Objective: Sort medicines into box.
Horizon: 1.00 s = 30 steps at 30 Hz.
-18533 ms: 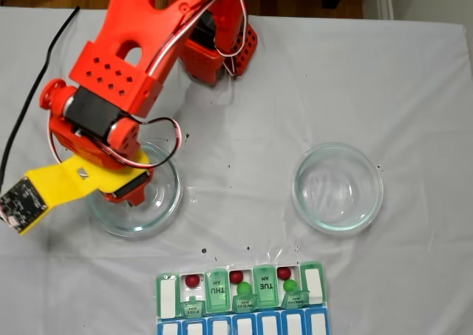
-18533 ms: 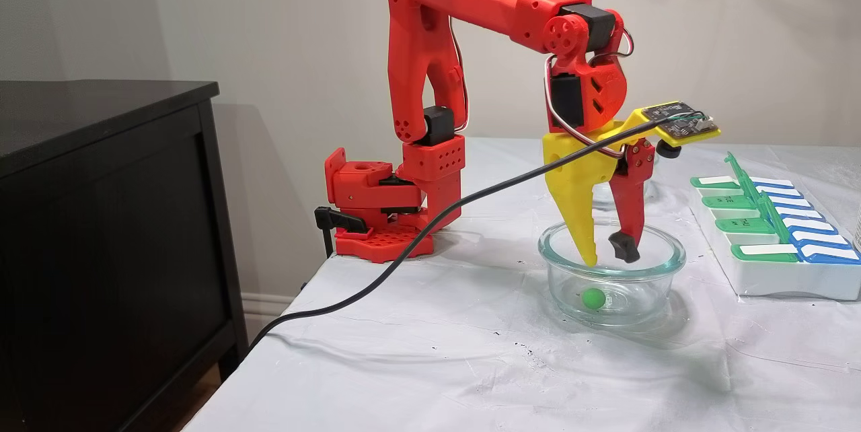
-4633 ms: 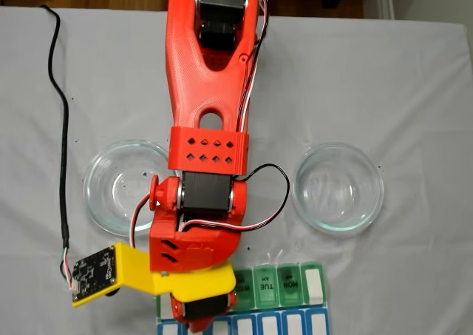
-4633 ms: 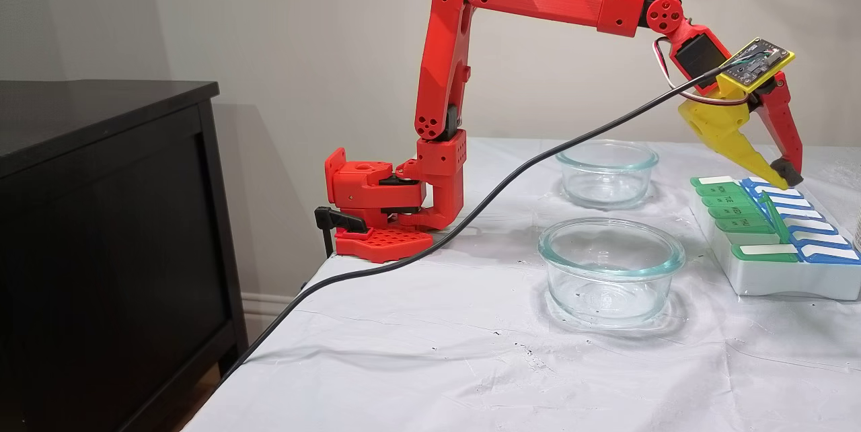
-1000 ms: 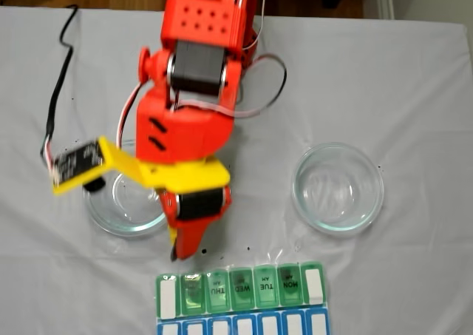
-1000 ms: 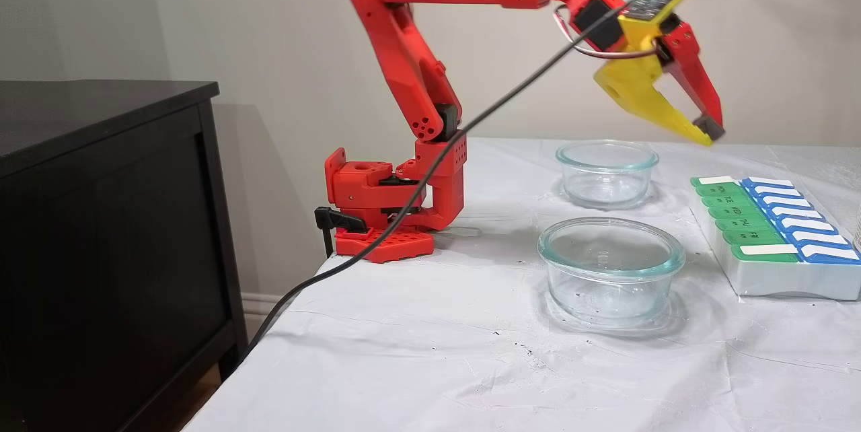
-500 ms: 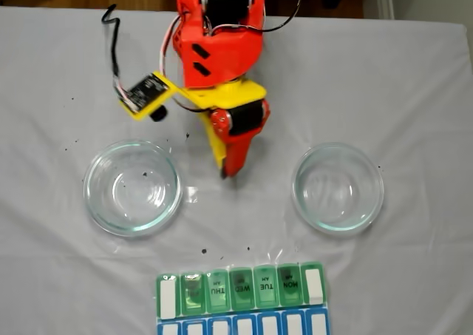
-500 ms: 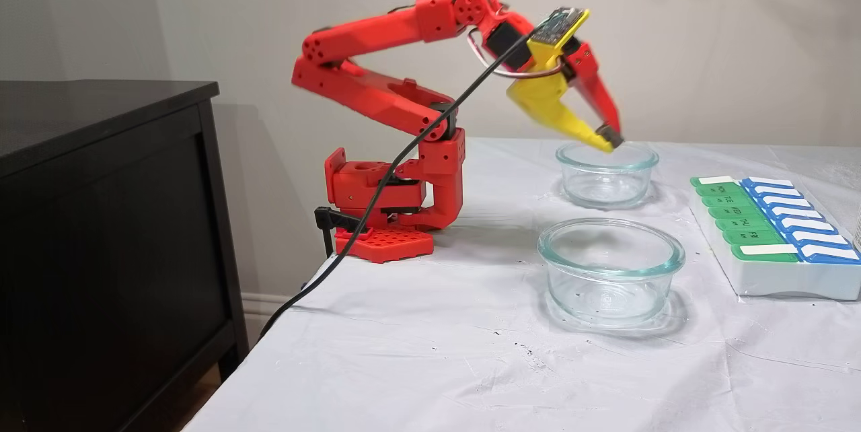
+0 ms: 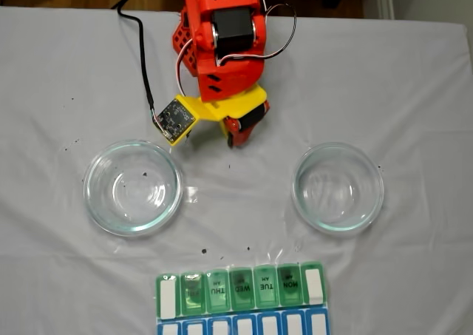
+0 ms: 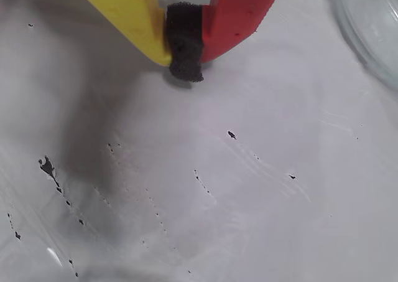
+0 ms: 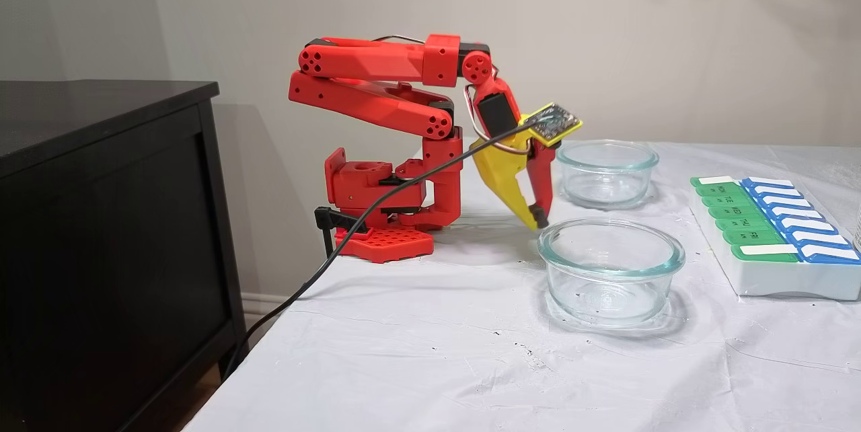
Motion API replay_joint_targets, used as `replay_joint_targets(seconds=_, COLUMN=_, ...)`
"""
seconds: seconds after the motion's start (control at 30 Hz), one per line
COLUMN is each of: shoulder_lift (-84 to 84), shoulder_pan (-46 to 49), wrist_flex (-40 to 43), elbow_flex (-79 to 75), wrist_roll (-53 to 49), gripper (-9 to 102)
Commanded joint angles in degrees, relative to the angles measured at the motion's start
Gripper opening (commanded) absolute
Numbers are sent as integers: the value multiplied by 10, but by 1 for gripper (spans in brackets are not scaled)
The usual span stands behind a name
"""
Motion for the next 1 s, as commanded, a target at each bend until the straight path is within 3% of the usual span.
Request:
replay_joint_targets(seconds=0.0, shoulder_lift=11, shoulder_pan=3, wrist_flex=29, elbow_flex=-32, wrist_roll=23, gripper=0)
replay_joint_targets(seconds=0.1, shoulder_lift=11, shoulder_pan=11, wrist_flex=30, elbow_flex=-32, wrist_roll=33, gripper=0)
replay_joint_targets(seconds=0.17, shoulder_lift=11, shoulder_pan=25, wrist_flex=31, elbow_flex=-32, wrist_roll=40, gripper=20)
replay_joint_targets(seconds=0.3, shoulder_lift=11, shoulder_pan=46, wrist_flex=31, elbow_flex=-32, wrist_roll=61, gripper=44)
replay_joint_targets(seconds=0.33, shoulder_lift=11, shoulder_pan=47, wrist_flex=31, elbow_flex=-32, wrist_roll=61, gripper=45)
replay_joint_targets(seconds=0.67, shoulder_lift=11, shoulder_pan=46, wrist_flex=31, elbow_flex=-32, wrist_roll=59, gripper=23)
replay_joint_targets(seconds=0.97, shoulder_lift=11, shoulder_pan=46, wrist_flex=31, elbow_flex=-32, wrist_roll=59, gripper=13)
